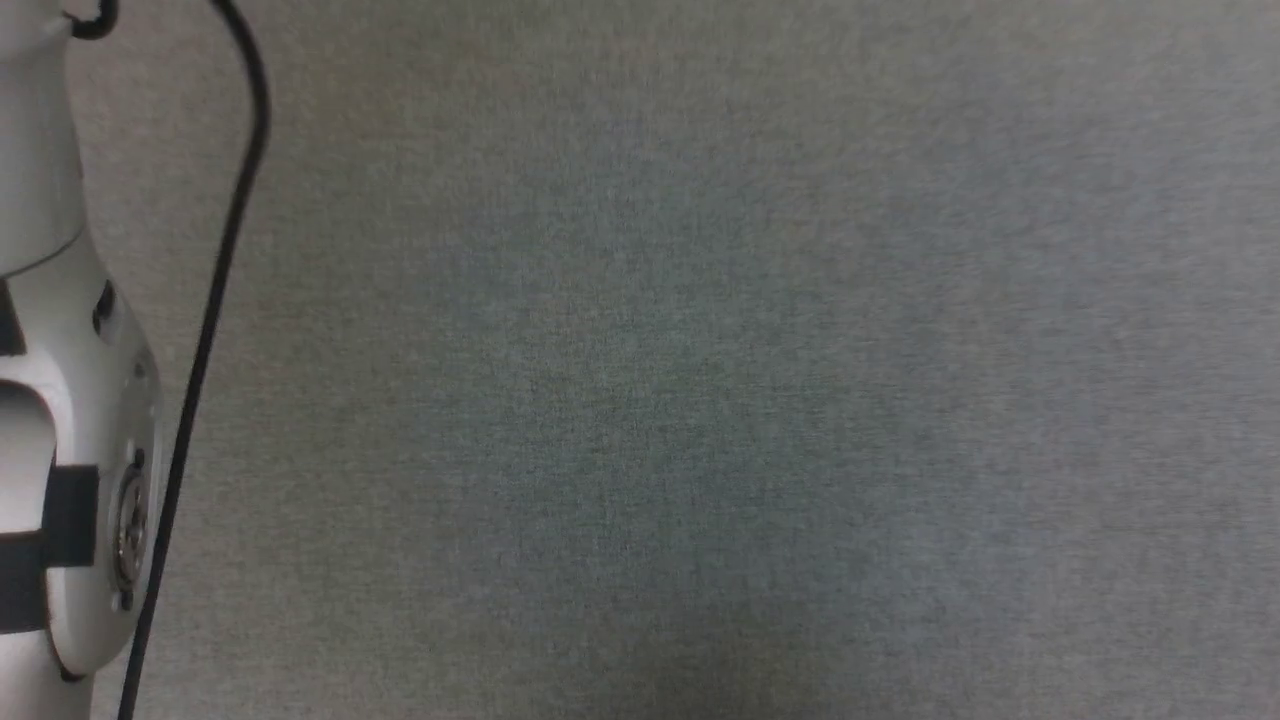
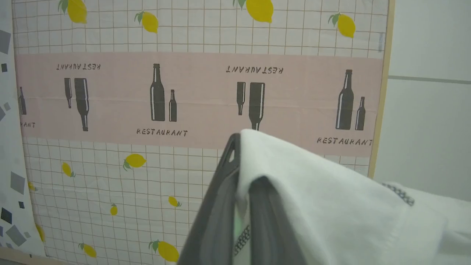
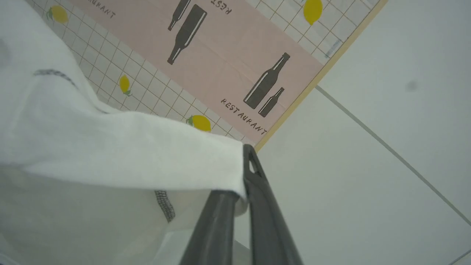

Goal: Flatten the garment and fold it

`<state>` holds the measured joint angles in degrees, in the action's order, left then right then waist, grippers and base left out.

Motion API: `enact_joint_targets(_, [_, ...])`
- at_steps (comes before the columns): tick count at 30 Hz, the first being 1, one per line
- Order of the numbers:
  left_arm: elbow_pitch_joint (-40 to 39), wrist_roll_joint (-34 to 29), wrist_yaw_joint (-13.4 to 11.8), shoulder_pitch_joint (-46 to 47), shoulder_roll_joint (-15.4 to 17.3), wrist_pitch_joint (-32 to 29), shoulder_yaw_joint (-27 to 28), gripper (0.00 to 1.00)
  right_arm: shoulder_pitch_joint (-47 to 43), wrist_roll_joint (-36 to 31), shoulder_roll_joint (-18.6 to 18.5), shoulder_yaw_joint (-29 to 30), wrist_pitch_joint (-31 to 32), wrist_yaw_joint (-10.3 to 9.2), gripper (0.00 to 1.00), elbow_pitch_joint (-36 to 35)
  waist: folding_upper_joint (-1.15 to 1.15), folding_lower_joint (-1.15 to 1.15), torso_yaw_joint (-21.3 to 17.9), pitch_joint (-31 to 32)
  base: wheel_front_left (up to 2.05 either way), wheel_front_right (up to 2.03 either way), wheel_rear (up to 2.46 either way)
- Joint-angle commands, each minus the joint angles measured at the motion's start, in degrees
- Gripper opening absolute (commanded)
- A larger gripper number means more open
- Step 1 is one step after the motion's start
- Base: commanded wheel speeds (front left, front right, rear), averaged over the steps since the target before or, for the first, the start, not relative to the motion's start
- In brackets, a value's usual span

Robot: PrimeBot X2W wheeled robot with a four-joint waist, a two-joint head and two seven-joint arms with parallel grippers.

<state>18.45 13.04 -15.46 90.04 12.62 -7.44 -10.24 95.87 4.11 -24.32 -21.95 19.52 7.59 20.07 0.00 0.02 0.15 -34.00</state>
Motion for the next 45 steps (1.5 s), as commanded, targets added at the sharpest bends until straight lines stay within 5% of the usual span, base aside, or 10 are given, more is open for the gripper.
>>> enact_joint_targets(1, [1.3,-0.2,-0.1,1.0,-0.3,2.9,0.1,0.00,1.4,-1.4,-0.4,-1.2,-2.0,-0.10,0.00,1.8,0.00,-0.02,1.6,-6.8,0.00,0.00,0.00])
enact_joint_targets(5, [4.6,-0.1,1.1,0.3,-0.4,10.4,0.0,0.00,2.3,-2.5,-1.3,-4.0,-6.6,-0.10,0.00,5.9,0.00,-0.02,2.5,-9.3,0.00,0.00,0.00])
enact_joint_targets(11, [7.6,1.1,6.4,-4.2,0.8,14.0,-2.1,0.00,-0.9,1.3,-3.8,-7.3,-11.3,-0.10,0.00,7.1,0.00,-0.02,3.4,-9.8,0.00,0.00,0.00])
enact_joint_targets(19, [-4.2,1.7,10.1,-21.4,2.6,12.1,-6.9,0.00,-16.5,10.3,-12.7,-5.4,-11.9,-0.10,0.00,-6.8,0.00,-0.02,4.1,-5.0,0.00,0.00,0.00])
enact_joint_targets(25, [-22.5,2.0,7.5,-40.2,4.8,7.0,-9.3,0.00,-36.6,12.5,-15.3,3.9,-7.9,-0.10,0.00,-21.7,0.00,-0.02,3.1,0.3,0.00,0.00,0.00])
enact_joint_targets(32, [-37.4,0.4,2.2,-60.6,8.0,1.2,-12.0,0.00,-61.5,10.9,-10.2,15.4,-4.5,-0.10,0.00,-34.4,0.00,-0.02,2.2,6.2,0.00,0.00,0.00])
enact_joint_targets(38, [-39.4,2.0,-0.5,-74.7,9.6,-2.7,-14.0,0.00,-77.9,9.4,-4.9,20.1,-3.7,-0.10,0.00,-38.4,0.00,-0.02,1.9,10.8,0.00,0.00,0.00])
enact_joint_targets(45, [-35.9,5.4,0.2,-86.0,10.5,-9.1,-19.3,0.00,-92.1,8.1,-2.7,20.3,-2.4,-0.10,0.00,-38.1,0.00,-0.02,1.8,14.6,0.00,0.00,0.00])
